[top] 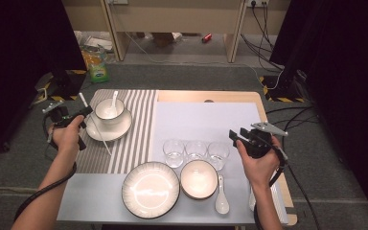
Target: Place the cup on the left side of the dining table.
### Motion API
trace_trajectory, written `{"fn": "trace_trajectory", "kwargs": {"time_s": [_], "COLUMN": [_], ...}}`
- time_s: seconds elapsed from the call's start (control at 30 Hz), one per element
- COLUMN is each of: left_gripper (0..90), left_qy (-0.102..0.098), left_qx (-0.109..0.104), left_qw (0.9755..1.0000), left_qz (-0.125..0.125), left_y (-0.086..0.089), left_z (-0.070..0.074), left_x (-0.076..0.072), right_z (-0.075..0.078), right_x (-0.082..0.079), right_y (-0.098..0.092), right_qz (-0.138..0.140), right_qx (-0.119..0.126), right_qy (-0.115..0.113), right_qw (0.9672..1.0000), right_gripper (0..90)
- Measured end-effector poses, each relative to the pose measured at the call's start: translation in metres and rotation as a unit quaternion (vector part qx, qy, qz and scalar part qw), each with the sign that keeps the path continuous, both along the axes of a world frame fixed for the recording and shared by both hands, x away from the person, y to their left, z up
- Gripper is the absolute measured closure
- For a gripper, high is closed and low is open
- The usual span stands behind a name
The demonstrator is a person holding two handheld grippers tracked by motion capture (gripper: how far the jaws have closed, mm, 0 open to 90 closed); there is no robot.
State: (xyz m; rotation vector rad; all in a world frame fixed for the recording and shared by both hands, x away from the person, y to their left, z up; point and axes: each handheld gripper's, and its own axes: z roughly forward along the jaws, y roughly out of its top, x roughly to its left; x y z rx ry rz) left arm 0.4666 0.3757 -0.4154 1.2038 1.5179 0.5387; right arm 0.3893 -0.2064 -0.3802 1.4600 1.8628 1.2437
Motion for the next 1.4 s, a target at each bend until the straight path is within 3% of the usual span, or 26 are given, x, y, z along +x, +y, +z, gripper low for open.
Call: {"fn": "trace_trajectory", "kwargs": {"time_s": [0.6, 0.7, 0.73, 1.1, 1.4], "left_gripper": [82.9, 82.7, 82.6, 83.1, 83.3], "left_qy": [0.036, 0.049, 0.045, 0.074, 0.111], "left_qx": [-0.011, -0.021, -0.011, -0.005, 0.011], "left_qw": [0.999, 0.998, 0.9984, 0.9962, 0.9923], "left_qz": [0.026, 0.033, 0.032, 0.045, 0.055], "left_y": [0.002, 0.002, 0.004, 0.006, 0.009], "left_z": [-0.015, -0.017, -0.019, -0.03, -0.032], "left_x": [0.023, 0.026, 0.027, 0.036, 0.042], "right_z": [-0.001, -0.002, -0.002, -0.001, -0.001], "right_x": [0.0, 0.0, 0.001, 0.0, 0.0], "right_y": [0.001, 0.0, 0.0, 0.0, 0.002], "right_qz": [0.0, 0.001, 0.0, 0.0, 0.003], "right_qx": [-0.002, -0.002, -0.002, -0.003, -0.002], "right_qy": [0.003, 0.003, 0.003, 0.003, 0.004], "right_qw": [1.0, 1.0, 1.0, 1.0, 1.0], "right_gripper": [52.7, 52.8, 52.7, 52.8, 52.8]}}
